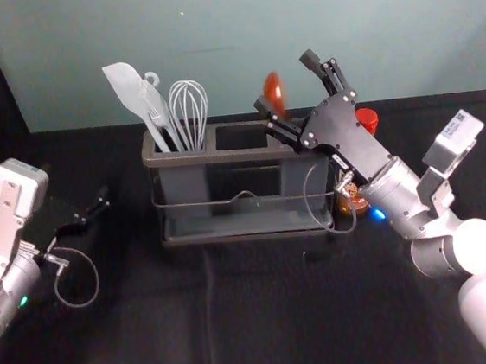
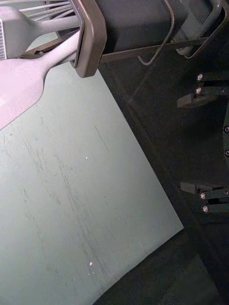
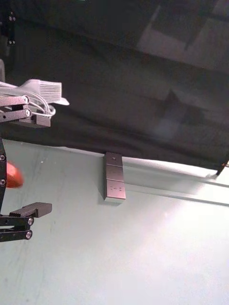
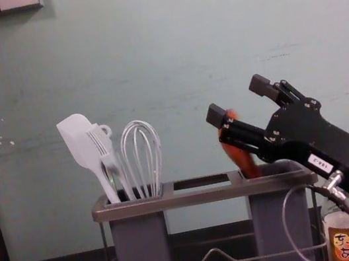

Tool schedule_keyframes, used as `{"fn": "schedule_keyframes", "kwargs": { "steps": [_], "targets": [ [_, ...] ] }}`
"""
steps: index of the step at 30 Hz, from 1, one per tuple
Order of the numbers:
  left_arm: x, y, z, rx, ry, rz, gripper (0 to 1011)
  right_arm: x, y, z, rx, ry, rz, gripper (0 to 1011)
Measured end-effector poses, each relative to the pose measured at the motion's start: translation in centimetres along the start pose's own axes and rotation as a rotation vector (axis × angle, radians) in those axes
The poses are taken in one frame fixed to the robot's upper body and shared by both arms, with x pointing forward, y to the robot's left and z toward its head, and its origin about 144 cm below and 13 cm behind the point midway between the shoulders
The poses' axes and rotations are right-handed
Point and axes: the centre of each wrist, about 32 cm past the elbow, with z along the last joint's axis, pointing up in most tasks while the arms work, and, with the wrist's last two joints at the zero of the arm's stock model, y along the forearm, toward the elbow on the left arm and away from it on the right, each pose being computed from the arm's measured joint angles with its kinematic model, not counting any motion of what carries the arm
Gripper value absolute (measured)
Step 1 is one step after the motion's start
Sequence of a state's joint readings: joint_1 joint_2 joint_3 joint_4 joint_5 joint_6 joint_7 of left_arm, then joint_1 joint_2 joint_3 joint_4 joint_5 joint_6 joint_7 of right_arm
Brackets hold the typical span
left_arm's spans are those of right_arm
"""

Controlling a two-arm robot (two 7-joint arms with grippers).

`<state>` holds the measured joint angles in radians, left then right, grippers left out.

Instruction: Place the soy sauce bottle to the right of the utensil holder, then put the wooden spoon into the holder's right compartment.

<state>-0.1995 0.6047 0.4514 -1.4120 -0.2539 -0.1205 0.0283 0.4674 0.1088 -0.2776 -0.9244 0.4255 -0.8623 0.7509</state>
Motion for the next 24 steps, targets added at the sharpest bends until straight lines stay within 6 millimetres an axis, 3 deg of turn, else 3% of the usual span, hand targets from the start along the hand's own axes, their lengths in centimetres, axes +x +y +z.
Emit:
{"fn": "schedule_keyframes", "kwargs": {
  "steps": [10,17,24],
  "targets": [
    [0.0,0.0,0.0,0.0,0.0,0.0,1000,0.6,1.4,2.3,0.061,-0.049,0.001,1004],
    [0.0,0.0,0.0,0.0,0.0,0.0,1000,1.7,2.8,5.6,0.103,-0.116,0.0,1004],
    [0.0,0.0,0.0,0.0,0.0,0.0,1000,3.5,2.9,8.0,0.116,-0.172,-0.014,1004]
  ]
}}
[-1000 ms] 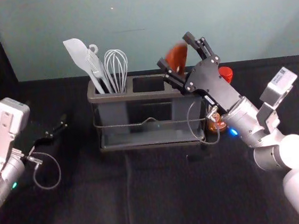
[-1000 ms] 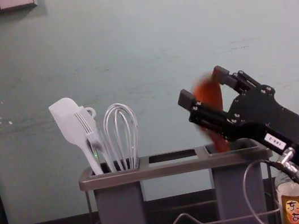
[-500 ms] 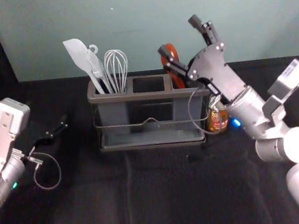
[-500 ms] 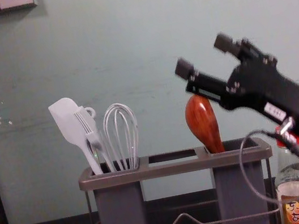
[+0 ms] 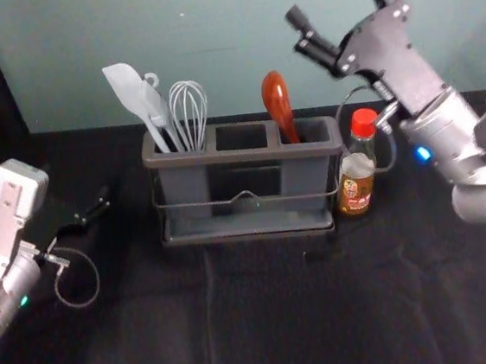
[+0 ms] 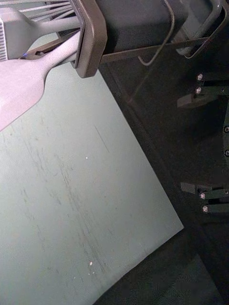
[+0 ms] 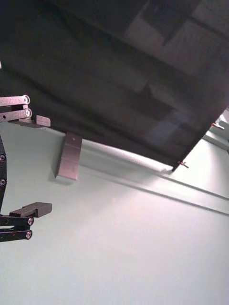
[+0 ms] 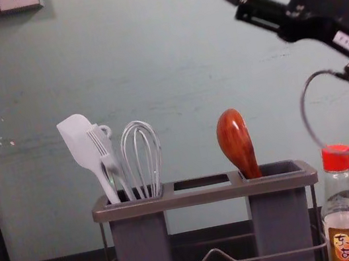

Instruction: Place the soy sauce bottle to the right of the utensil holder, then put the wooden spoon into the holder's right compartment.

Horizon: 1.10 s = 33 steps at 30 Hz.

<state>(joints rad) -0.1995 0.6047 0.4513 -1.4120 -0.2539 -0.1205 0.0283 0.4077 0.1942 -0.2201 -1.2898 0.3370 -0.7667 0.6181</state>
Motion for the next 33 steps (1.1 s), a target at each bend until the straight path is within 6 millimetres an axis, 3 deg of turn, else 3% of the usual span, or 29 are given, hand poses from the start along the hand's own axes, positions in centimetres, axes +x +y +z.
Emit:
{"fn": "schedule_keyframes", "kwargs": {
  "steps": [8,14,24,33],
  "targets": [
    [0.0,0.0,0.0,0.0,0.0,0.0,1000,3.5,-1.3,1.6,-0.003,-0.043,-0.054,1004],
    [0.0,0.0,0.0,0.0,0.0,0.0,1000,5.6,-4.2,2.5,-0.086,-0.054,-0.135,1004],
    [0.0,0.0,0.0,0.0,0.0,0.0,1000,5.8,-9.2,2.4,-0.419,-0.025,-0.247,1004],
    [0.0,0.0,0.0,0.0,0.0,0.0,1000,5.1,-12.2,1.2,-0.636,-0.017,-0.273,1004]
  ]
}}
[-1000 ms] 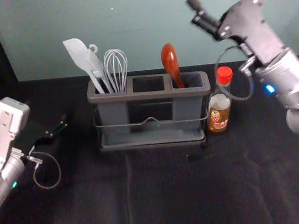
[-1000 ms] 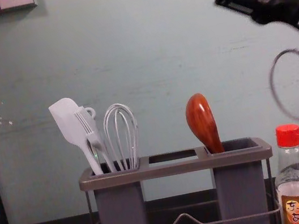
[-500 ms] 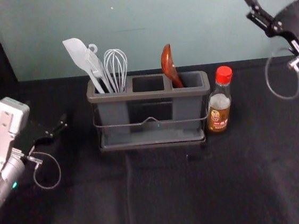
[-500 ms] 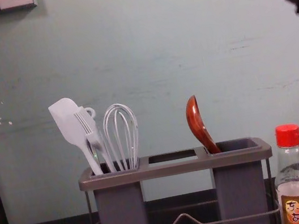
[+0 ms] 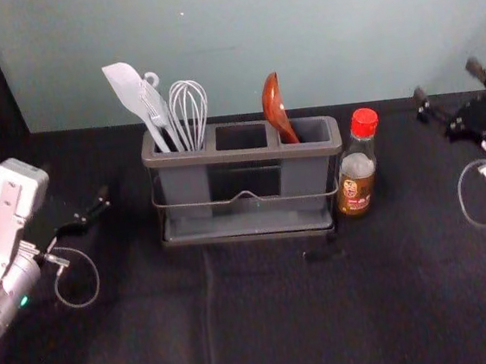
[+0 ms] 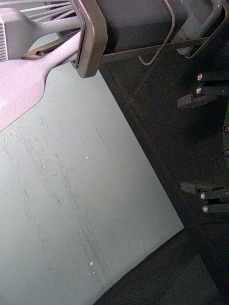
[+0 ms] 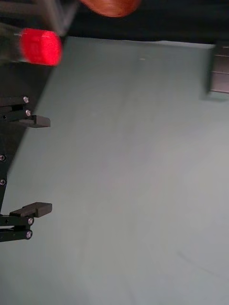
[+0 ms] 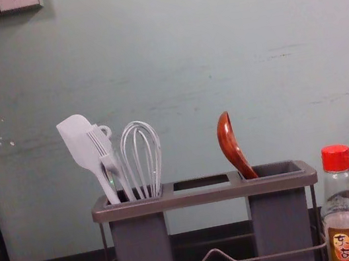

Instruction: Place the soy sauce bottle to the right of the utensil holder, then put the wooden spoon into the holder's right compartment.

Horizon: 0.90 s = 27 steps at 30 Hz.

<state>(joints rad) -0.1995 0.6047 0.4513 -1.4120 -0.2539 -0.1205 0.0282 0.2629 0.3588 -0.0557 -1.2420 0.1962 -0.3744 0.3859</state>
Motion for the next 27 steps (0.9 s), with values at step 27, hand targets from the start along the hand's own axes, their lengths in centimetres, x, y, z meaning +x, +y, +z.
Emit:
{"fn": "schedule_keyframes", "kwargs": {
  "steps": [27],
  "targets": [
    [0.0,0.0,0.0,0.0,0.0,0.0,1000,-2.4,1.2,-1.7,-0.154,0.02,0.016,1004]
  ]
}}
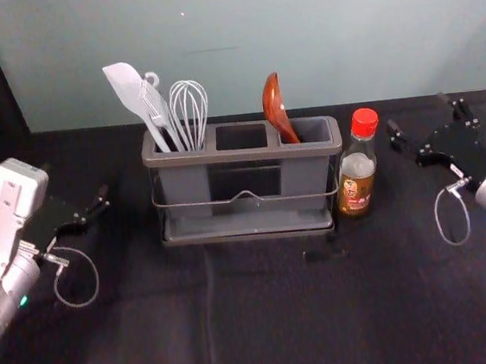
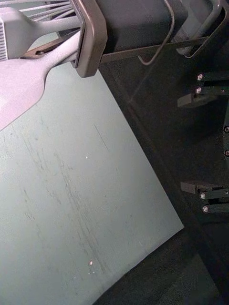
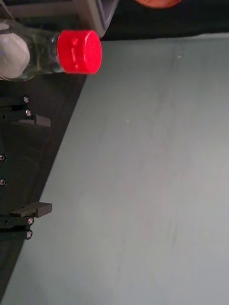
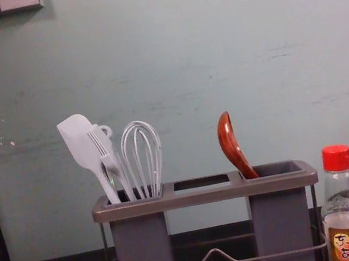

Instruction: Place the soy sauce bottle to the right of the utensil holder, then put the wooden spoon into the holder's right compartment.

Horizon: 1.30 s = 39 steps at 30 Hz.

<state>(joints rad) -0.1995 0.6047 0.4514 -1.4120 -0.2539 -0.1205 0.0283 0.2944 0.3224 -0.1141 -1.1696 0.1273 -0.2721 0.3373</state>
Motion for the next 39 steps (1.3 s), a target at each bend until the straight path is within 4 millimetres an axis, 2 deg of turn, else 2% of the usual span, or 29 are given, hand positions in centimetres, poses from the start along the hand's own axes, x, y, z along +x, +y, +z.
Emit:
{"fn": "schedule_keyframes", "kwargs": {
  "steps": [9,39],
  "targets": [
    [0.0,0.0,0.0,0.0,0.0,0.0,1000,-0.38,0.21,1.02,-0.028,-0.004,-0.018,1004],
    [0.0,0.0,0.0,0.0,0.0,0.0,1000,-0.32,0.15,0.97,-0.027,-0.005,-0.018,1004]
  ]
}}
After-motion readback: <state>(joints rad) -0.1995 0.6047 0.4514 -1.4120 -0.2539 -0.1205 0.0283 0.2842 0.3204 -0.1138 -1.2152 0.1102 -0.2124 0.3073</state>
